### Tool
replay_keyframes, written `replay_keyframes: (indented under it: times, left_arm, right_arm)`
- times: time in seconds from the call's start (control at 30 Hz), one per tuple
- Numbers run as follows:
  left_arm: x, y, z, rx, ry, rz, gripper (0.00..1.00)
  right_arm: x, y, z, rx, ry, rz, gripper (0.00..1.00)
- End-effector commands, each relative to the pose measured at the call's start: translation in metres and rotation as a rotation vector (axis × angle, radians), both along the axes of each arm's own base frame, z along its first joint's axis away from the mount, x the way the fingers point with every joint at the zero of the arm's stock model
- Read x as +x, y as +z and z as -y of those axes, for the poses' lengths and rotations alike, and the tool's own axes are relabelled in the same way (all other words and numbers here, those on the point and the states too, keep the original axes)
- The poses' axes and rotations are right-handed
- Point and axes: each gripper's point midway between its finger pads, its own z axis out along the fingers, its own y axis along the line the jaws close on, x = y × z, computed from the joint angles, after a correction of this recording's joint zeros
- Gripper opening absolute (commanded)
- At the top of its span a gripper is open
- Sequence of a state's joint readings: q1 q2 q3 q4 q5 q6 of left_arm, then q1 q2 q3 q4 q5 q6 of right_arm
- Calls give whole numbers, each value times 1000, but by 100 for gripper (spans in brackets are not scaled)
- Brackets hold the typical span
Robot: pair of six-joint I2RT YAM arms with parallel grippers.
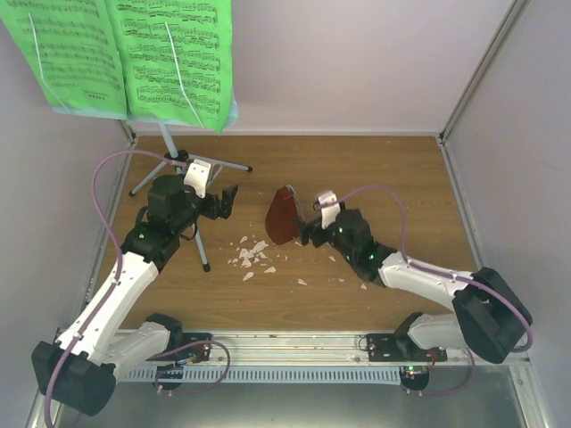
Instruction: Pack up the instrument practice props
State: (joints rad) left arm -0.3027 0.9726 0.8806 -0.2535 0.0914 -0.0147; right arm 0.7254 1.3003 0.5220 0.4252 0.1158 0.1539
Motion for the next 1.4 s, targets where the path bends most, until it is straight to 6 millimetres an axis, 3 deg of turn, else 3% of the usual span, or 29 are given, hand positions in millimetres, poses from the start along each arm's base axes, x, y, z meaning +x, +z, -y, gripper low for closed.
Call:
replay_keyframes:
  times: [0.0,0.2,0.4,0.7,0.8,0.87,1.0,1.23,1.37]
  left_arm:
    - [2,15,-4,-14,17,69,99]
    - [2,14,-5,-13,22,70,99]
    - [2,12,-4,-15,17,62,99]
    - [3,11,-4,-15,18,59,99]
    - [4,10,-3,-16,18,56,99]
    - [4,9,-3,-17,18,53,99]
    - [3,10,-2,-20,13,54,99]
    - [2,10,-2,-25,9,53,99]
    - [1,11,-2,-26,7,55,99]
  right_arm:
    - [15,40,-18,-9,42,-35,100]
    - [34,63,-60,-25,123,-81,100]
    - [50,38,-69,-102,62,-132,95]
    - [65,37,-50,-138,-104,-130,53]
    - [70,35,-26,-171,-237,-137,40]
    - [74,37,-4,-189,-344,-134,37]
    - [80,41,45,-216,-515,-135,40]
    - [85,34,151,-176,-764,-191,45]
    - [78,27,187,-136,-855,-223,46]
